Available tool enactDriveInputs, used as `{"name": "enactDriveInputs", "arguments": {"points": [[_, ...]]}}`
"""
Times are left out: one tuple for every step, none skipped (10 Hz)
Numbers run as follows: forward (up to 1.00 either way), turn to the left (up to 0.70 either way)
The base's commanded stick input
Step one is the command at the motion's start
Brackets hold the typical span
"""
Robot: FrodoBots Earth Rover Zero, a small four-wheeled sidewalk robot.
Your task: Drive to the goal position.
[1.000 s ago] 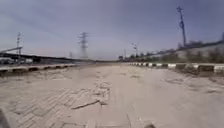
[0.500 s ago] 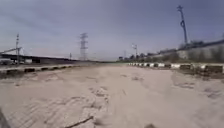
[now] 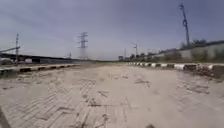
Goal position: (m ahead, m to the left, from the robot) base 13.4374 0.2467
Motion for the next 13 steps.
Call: {"name": "enactDriveInputs", "arguments": {"points": [[1.0,0.0],[1.0,0.0],[1.0,0.0],[1.0,0.0],[1.0,0.0],[1.0,0.0],[1.0,0.0],[1.0,0.0],[1.0,0.0],[1.0,0.0],[1.0,0.0],[1.0,0.0],[1.0,0.0]]}}
